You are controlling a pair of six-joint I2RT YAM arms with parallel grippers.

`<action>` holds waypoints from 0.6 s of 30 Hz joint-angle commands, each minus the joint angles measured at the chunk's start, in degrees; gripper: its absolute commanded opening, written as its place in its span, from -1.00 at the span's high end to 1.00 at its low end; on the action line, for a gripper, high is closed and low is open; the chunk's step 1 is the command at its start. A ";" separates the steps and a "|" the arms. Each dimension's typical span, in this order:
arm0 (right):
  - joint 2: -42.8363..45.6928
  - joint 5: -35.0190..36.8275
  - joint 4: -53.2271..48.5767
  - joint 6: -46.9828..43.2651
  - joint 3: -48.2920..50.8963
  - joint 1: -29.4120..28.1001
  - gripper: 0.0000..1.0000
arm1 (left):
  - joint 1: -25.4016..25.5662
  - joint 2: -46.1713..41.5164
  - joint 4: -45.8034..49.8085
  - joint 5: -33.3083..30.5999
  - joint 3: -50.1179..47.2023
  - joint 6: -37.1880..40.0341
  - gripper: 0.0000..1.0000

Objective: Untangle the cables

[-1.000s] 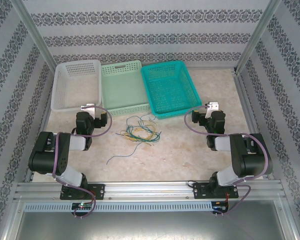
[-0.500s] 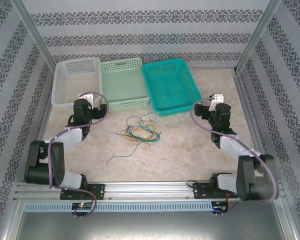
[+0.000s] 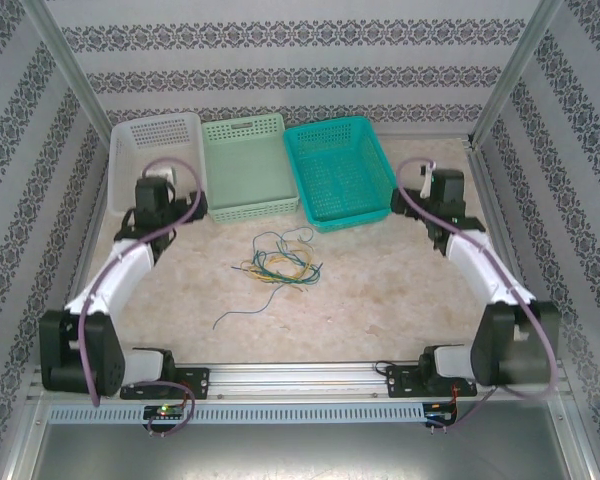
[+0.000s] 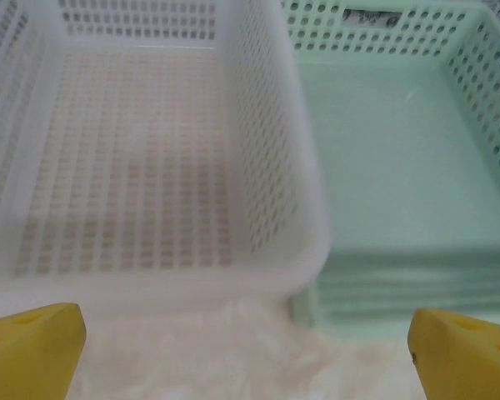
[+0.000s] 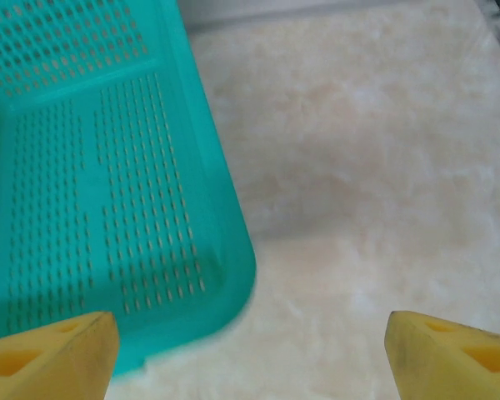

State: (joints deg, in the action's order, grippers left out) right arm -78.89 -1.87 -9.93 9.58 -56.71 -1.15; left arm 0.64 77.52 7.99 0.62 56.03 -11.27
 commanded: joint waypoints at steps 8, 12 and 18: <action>-23.17 -0.44 -16.74 -0.73 -23.01 -0.83 -0.61 | -0.12 28.70 21.34 8.91 33.07 0.64 -0.91; -26.27 -0.41 -15.36 0.58 -23.72 -0.79 -0.58 | -0.12 35.32 23.92 9.13 39.03 0.21 -0.78; -28.57 -1.83 -16.02 0.35 -23.64 -1.05 -0.38 | -0.03 40.79 27.03 8.61 42.32 -0.21 -0.63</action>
State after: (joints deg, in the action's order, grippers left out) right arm -106.67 -2.79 -24.32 9.50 -78.91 -1.67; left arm 0.69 117.69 30.50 9.23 95.55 -11.03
